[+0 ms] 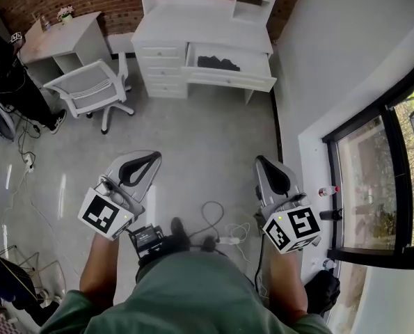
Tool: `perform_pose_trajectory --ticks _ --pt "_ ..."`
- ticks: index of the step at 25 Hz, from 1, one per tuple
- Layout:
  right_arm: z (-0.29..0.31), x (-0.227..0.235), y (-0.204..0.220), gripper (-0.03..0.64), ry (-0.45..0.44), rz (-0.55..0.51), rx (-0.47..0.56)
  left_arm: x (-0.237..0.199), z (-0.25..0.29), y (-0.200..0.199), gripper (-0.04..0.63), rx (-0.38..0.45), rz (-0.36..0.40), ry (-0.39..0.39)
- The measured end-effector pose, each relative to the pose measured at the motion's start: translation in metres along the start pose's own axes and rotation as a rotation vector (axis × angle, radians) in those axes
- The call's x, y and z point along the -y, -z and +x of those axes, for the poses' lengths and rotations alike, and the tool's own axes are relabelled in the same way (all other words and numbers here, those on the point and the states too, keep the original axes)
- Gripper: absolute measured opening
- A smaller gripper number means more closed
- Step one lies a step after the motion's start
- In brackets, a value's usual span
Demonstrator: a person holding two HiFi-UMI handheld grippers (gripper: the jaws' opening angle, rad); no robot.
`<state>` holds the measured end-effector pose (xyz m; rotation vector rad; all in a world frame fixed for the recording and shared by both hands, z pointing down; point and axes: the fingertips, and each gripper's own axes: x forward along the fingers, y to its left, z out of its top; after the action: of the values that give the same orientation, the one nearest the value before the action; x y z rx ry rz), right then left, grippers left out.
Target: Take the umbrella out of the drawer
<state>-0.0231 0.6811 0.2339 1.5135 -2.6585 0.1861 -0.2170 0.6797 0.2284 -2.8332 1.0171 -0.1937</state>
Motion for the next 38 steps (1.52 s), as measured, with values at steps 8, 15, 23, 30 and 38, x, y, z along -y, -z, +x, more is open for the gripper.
perform_pose_trajectory --ticks 8,15,23,30,38 --pt "0.093 -0.023 -0.017 0.008 0.004 -0.017 0.001 -0.088 -0.002 0.012 0.000 0.018 -0.010 0.017" --pt "0.129 -0.027 -0.021 0.008 0.001 -0.024 -0.009 -0.119 0.004 0.022 0.000 0.015 -0.016 0.031" --pt "0.152 -0.002 -0.029 0.008 -0.001 -0.032 -0.011 -0.139 0.031 0.023 0.000 0.021 -0.032 0.026" --pt "0.185 0.057 -0.031 0.008 -0.019 -0.013 -0.016 -0.164 0.094 0.023 0.000 0.003 -0.018 0.009" --pt "0.214 0.150 -0.043 0.008 -0.047 -0.018 0.003 -0.177 0.190 0.016 0.000 -0.002 -0.002 -0.012"
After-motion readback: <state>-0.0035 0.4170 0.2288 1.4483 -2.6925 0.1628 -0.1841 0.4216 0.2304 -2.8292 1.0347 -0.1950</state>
